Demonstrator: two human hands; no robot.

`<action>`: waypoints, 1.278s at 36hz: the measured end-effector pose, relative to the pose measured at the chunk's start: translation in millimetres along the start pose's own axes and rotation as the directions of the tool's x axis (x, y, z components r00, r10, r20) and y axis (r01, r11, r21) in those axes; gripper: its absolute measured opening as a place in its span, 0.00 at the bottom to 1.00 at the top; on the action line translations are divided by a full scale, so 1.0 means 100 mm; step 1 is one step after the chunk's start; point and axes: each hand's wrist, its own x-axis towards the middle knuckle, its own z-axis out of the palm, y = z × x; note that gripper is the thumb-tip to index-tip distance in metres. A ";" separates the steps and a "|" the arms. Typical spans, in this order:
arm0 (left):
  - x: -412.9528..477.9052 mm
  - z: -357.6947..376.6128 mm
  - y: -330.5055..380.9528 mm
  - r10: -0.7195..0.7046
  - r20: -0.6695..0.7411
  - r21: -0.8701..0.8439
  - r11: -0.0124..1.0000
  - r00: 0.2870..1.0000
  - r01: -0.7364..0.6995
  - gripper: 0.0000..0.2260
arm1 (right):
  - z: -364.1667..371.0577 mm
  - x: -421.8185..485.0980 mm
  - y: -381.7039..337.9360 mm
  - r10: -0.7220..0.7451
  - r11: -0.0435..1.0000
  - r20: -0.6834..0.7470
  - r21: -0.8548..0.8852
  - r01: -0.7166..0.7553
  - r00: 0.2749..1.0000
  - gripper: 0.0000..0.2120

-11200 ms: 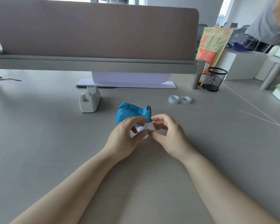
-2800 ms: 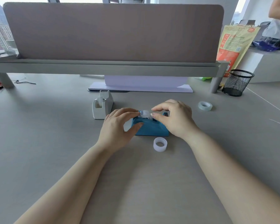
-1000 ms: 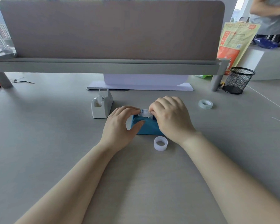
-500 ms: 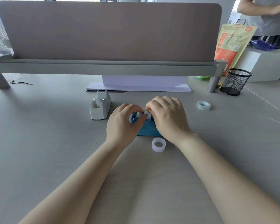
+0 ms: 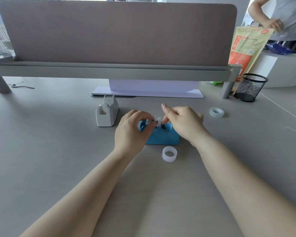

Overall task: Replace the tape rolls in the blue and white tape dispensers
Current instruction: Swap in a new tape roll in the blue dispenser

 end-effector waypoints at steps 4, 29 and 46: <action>0.00 -0.01 -0.01 -0.011 0.004 -0.013 1.000 1.000 0.012 0.03 | 0.09 0.01 -0.02 -0.024 0.999 -0.025 -0.025 0.023 0.999 0.24; -0.04 -0.01 -0.14 0.033 0.127 0.075 0.996 0.991 -0.043 0.16 | -0.10 -0.03 0.19 0.134 0.980 0.018 0.146 -0.136 0.991 0.14; -0.03 0.00 -0.19 0.014 0.130 0.052 0.998 0.991 -0.021 0.16 | -0.18 -0.10 0.38 0.176 0.867 0.184 0.437 -0.241 0.967 0.10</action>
